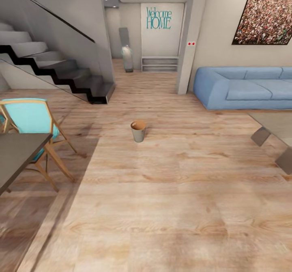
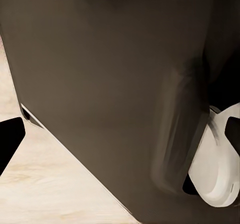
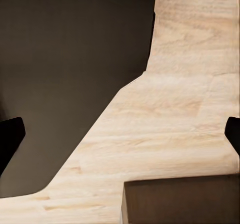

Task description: Put the three can of soda from the living room inside the tash can in the kitchen.

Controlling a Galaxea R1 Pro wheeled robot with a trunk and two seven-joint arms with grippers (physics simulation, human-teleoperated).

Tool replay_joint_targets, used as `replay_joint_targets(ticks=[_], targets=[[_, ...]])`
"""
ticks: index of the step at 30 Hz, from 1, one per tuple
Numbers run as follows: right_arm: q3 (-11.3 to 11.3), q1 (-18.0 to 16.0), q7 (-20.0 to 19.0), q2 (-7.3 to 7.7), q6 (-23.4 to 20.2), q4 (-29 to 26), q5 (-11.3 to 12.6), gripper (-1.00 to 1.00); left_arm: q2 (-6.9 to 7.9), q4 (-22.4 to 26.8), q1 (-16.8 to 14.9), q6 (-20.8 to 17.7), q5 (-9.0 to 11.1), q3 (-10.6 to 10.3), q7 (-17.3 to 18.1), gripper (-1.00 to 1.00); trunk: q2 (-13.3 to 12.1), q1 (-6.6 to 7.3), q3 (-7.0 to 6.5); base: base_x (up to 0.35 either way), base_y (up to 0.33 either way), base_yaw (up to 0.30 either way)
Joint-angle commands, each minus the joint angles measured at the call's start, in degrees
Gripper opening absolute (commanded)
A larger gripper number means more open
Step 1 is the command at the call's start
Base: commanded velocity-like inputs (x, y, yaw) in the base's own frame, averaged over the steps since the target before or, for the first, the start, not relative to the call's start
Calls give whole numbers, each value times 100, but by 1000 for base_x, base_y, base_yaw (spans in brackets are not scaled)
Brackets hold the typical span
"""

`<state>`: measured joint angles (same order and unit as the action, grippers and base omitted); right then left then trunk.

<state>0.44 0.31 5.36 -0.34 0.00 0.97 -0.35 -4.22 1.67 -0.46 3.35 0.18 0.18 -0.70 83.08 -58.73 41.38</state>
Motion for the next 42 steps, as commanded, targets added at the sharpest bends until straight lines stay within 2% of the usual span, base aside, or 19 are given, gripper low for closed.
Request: replay_joint_targets(ticks=[1, 19, 42], targets=[[0, 1, 0, 0, 0, 0, 0, 100, 0, 0, -1, 2, 0, 0, 0, 100, 0, 0, -6, 346, -117, 223], [0, 4, -5, 7, -4, 0, 0, 100, 0, 0, 1, 7, 0, 0, -1, 100, 0, 0, -57, 346, -111, 101], [3, 6, 0, -2, 9, 0, 0, 100, 0, 0, -3, 8, 0, 0, 0, 100, 0, 0, -222, 346, -117, 161]])
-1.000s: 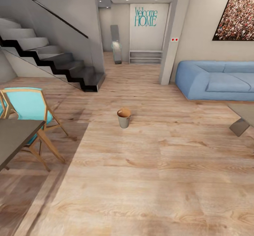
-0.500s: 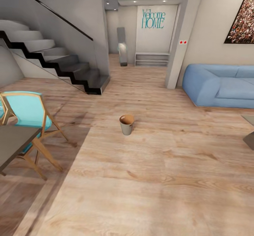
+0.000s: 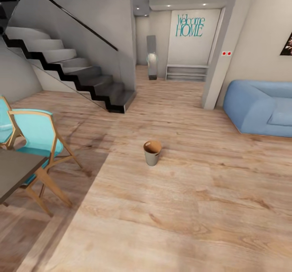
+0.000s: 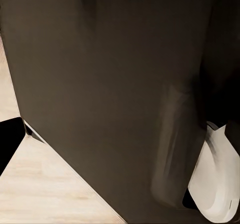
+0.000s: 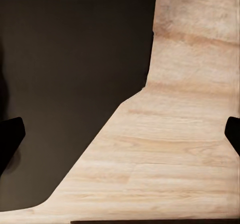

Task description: Put the three can of soda from the living room inside the tash can in the kitchen.

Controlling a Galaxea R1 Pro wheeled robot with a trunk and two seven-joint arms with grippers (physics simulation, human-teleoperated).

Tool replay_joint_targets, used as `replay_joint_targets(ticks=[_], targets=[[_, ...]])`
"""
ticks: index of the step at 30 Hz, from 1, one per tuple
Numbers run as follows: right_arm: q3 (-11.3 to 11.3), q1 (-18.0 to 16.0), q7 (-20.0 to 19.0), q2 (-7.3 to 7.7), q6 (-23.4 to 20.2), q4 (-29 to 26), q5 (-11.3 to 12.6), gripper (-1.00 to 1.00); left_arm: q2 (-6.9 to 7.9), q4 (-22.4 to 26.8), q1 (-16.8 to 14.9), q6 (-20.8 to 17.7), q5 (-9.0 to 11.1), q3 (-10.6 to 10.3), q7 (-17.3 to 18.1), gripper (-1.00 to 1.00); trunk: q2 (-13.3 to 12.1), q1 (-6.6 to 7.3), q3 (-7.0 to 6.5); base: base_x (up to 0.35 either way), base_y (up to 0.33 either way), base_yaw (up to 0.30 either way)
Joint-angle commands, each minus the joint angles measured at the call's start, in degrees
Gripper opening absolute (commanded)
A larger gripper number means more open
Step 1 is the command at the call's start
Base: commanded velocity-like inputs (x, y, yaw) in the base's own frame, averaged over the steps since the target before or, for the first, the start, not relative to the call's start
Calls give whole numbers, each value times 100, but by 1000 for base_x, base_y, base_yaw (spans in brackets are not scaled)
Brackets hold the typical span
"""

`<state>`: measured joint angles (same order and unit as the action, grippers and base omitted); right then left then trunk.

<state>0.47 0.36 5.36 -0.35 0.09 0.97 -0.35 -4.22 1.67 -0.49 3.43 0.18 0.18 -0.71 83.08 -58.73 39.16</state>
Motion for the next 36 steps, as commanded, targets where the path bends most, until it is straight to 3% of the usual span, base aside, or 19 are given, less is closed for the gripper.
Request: replay_joint_targets(ticks=[1, 21, 36], targets=[[0, 1, 0, 0, 0, 0, 0, 100, 0, 0, 0, 0, 0, 0, 0, 100, 0, 0, -8, 346, -121, 170], [0, 8, 0, 0, 0, 0, 0, 100, 0, 0, 2, 1, 0, 0, 0, 100, 0, 0, -152, 346, -133, 163], [-3, 8, 0, 0, 0, 0, 0, 100, 0, 0, 1, 8, 0, 0, -1, 100, 0, 0, -203, 346, -85, 58]])
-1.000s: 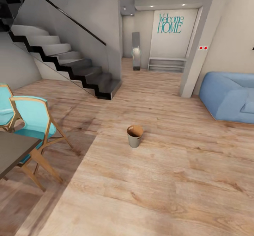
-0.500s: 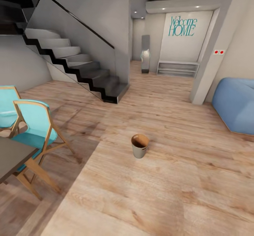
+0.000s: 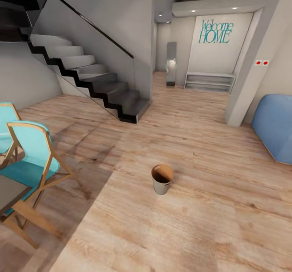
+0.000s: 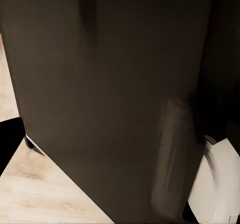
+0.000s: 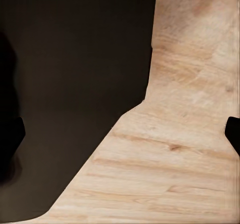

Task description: Put the three can of soda from the living room inside the tash can in the kitchen.

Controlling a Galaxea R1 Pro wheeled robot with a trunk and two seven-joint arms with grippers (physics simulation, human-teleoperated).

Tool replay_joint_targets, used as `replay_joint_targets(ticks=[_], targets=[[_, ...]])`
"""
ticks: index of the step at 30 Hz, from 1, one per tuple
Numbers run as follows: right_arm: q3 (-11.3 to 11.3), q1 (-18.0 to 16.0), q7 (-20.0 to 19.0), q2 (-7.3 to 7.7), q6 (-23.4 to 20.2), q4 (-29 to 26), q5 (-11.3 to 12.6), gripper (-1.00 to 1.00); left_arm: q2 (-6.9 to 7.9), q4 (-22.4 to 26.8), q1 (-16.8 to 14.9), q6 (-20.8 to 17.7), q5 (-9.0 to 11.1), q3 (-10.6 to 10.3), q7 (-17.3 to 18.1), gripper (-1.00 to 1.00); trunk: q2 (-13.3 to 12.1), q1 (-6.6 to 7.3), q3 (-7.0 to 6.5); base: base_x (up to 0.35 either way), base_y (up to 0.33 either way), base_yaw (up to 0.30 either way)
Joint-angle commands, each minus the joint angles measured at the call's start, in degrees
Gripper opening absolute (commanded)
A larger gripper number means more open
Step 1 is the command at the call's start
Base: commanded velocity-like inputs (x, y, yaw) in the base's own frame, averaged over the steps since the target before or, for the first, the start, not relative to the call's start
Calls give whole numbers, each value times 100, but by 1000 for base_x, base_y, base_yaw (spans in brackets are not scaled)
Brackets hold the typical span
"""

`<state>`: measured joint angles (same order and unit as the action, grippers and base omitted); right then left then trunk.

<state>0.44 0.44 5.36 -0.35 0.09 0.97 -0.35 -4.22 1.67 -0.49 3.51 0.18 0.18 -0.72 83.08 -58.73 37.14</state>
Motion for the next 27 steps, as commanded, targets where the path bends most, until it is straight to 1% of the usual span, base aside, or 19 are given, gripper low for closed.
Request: replay_joint_targets(ticks=[1, 14, 27], targets=[[0, 0, 0, 0, 0, 0, 0, 100, 0, 0, 1, 0, 0, 0, -1, 100, 0, 0, -7, 346, -74, 98], [0, 0, -8, 1, 0, 0, 0, 100, 0, 0, 4, 0, 0, 0, 1, 100, 0, 0, -34, 346, -77, 32], [-4, 0, -9, 14, 0, 0, 7, 100, 0, 0, 4, 0, 0, 0, 1, 100, 0, 0, -99, 346, -8, 69]])
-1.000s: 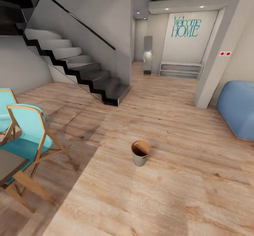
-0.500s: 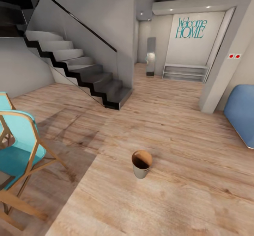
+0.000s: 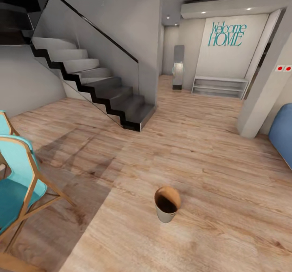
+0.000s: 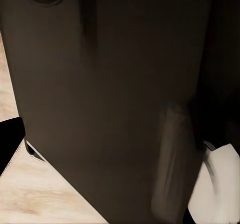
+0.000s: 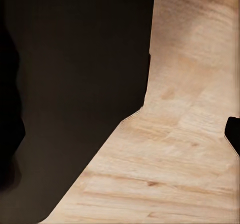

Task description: Put the three can of soda from the living room inside the tash can in the kitchen.

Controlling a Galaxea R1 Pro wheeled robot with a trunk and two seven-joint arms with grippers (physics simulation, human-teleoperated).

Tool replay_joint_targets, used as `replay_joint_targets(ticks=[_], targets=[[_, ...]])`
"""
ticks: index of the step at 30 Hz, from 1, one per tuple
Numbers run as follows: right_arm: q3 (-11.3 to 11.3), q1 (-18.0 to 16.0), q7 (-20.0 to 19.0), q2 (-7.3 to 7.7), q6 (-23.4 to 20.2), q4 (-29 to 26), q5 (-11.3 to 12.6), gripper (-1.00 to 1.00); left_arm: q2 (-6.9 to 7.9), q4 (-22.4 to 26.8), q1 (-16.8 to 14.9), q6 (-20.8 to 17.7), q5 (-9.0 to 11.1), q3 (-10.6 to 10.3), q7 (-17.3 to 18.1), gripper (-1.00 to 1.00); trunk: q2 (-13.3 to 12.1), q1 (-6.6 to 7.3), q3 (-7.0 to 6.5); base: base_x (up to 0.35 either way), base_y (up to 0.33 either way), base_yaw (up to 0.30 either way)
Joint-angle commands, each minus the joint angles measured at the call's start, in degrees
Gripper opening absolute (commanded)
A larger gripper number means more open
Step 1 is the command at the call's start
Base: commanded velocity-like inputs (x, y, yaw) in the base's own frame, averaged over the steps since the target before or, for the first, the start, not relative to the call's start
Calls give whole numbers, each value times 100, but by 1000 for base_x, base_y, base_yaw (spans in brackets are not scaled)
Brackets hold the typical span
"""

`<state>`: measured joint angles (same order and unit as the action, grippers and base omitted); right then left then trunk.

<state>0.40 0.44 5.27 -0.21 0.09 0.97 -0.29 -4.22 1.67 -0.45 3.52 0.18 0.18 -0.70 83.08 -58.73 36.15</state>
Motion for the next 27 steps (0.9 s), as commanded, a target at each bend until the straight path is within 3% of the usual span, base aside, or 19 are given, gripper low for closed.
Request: replay_joint_targets(ticks=[1, 13, 27], targets=[[-1, 0, 0, 1, 0, 0, 0, 100, 0, 0, 0, 0, 0, 0, 0, 100, 0, 0, -2, 346, -1, 22], [-4, 0, -26, 11, -2, 0, 2, 100, 0, 0, -1, 6, 0, 0, 0, 100, 0, 0, -6, 344, -48, -15], [-5, 0, -52, 4, -9, 6, 2, 100, 0, 0, 0, 9, -5, -8, 0, 100, 0, 0, -14, 304, -168, -231]])
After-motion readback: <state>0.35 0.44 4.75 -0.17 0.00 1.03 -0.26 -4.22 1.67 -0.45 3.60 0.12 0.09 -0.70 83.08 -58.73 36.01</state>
